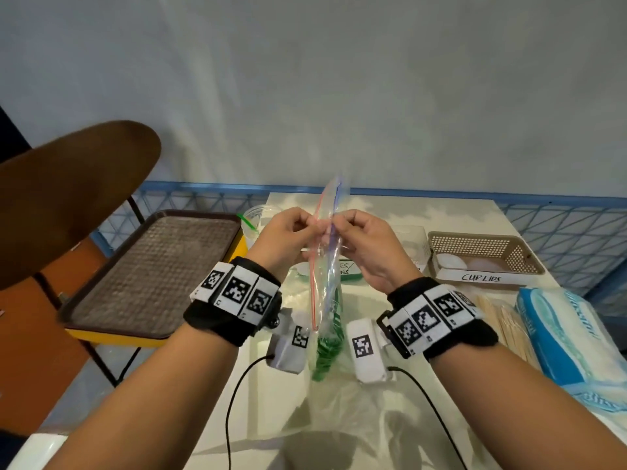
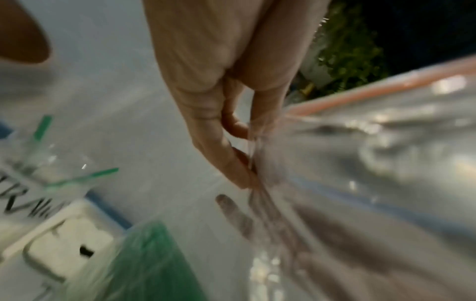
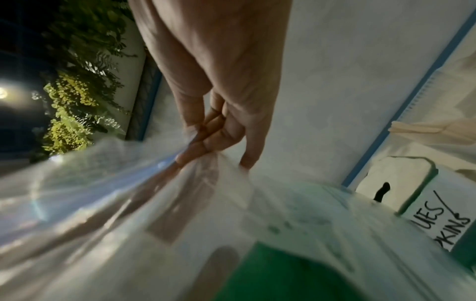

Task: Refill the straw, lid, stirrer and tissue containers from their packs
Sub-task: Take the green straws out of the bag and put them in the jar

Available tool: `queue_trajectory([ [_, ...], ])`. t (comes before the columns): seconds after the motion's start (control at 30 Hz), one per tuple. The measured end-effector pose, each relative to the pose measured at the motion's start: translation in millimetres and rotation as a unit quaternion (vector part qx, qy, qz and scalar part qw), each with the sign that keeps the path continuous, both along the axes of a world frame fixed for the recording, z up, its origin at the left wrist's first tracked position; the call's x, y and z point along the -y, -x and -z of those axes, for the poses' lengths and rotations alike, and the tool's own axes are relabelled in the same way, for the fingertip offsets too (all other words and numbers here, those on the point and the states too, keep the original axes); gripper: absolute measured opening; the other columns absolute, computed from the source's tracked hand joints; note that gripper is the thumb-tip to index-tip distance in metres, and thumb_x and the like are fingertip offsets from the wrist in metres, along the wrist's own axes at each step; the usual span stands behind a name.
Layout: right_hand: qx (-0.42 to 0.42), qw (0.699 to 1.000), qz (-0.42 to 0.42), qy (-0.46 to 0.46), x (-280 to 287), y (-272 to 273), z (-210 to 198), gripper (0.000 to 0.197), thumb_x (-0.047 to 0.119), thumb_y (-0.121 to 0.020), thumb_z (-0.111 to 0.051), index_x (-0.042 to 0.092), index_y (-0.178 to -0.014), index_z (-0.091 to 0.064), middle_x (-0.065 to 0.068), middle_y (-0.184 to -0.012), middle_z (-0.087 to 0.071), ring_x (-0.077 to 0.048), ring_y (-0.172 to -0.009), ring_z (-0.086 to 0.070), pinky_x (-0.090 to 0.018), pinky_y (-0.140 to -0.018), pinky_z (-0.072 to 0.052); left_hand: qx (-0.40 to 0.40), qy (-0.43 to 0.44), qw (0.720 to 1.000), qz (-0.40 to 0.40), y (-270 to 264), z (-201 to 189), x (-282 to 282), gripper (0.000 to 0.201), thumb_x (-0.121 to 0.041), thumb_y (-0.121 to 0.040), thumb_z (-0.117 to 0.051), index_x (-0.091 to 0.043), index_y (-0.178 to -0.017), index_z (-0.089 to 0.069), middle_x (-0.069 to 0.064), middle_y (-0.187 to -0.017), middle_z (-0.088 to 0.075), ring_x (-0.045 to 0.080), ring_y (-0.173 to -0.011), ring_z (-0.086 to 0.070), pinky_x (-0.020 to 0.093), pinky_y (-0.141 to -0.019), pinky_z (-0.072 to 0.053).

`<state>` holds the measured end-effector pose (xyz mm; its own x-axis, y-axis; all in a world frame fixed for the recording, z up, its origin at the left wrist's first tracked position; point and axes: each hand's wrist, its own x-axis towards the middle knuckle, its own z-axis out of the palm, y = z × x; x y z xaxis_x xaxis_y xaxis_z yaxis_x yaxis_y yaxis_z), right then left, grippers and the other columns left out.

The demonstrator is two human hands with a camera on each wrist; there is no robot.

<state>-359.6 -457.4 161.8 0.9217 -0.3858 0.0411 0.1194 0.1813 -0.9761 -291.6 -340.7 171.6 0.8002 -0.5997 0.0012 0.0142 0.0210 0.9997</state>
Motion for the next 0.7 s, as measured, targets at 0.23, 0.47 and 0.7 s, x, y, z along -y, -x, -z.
queue_trajectory([
  [0.23, -0.039, 0.984, 0.155, -0.08, 53, 20, 9, 0.019, 0.01, -0.096, -0.045, 0.011, -0.081, -0.055, 0.004, -0.066, -0.046, -0.001, -0.044, -0.045, -0.021, -0.06, -0.057, -0.306, 0.138, 0.934, -0.118, -36, 17, -22, 0.017, -0.001, -0.095, -0.044, 0.001, -0.083, -0.057, 0.006, -0.059, -0.067, 0.006, -0.045, -0.064, 0.015, -0.046, -0.053],
  [0.47, -0.259, 0.965, 0.04, 0.01, 48, 22, 39, 0.069, 0.049, -0.075, -0.064, 0.017, -0.131, -0.04, -0.006, -0.124, -0.049, -0.027, -0.108, -0.052, -0.04, -0.073, -0.054, -0.278, 0.155, 0.946, -0.057, -25, 20, -2, 0.013, 0.001, -0.093, -0.046, 0.001, -0.093, -0.059, 0.006, -0.07, -0.066, 0.007, -0.054, -0.067, 0.017, -0.05, -0.054],
  [0.7, -0.319, 0.947, -0.015, 0.033, 15, 14, 46, 0.065, 0.039, -0.085, -0.061, 0.014, -0.139, -0.036, -0.011, -0.101, -0.062, -0.021, -0.082, -0.064, -0.025, -0.055, -0.053, -0.158, 0.126, 0.977, 0.071, 2, 12, 20, 0.008, 0.004, -0.088, -0.051, -0.004, -0.089, -0.052, 0.01, -0.081, -0.066, 0.013, -0.063, -0.065, 0.023, -0.064, -0.057],
])
